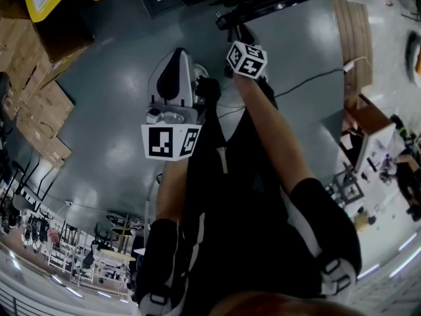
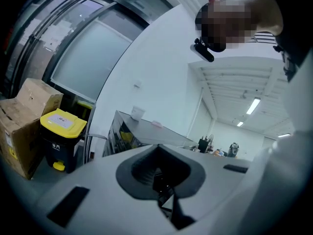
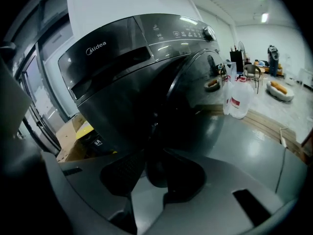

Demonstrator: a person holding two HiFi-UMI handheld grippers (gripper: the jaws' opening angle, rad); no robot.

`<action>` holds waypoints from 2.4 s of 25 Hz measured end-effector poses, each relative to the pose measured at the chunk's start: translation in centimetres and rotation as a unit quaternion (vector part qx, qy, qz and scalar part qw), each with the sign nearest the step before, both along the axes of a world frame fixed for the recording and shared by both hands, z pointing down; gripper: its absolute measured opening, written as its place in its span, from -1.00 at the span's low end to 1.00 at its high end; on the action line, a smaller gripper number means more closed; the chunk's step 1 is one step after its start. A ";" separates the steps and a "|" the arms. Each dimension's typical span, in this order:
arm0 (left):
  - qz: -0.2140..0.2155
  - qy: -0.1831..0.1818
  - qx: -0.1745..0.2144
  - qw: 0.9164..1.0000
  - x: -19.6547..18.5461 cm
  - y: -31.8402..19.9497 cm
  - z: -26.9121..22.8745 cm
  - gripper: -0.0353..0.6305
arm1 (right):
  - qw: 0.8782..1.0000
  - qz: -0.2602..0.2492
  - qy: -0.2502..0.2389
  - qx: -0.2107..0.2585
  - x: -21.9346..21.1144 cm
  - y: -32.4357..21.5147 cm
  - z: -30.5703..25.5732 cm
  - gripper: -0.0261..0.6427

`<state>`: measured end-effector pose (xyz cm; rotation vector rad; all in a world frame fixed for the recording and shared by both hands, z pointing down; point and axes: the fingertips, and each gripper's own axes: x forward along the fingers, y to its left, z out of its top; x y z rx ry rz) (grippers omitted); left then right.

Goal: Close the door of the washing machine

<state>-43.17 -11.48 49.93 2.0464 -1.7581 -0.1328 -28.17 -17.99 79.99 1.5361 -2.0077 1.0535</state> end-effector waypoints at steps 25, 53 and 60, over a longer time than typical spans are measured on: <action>-0.020 -0.017 -0.010 1.000 0.0 -0.4 -0.6 -0.88 | 0.997 -0.078 0.001 0.001 -2.7 -3.4 -0.5 -0.60; -0.081 -0.040 0.057 0.994 4.8 1.8 -22.3 -0.88 | 0.958 -0.207 -0.027 0.197 5.6 -1.3 -42.4 -0.80; -0.082 -0.057 0.082 0.992 6.6 2.8 -25.3 -0.88 | 0.936 -0.228 -0.050 0.262 6.4 1.5 -50.4 -0.80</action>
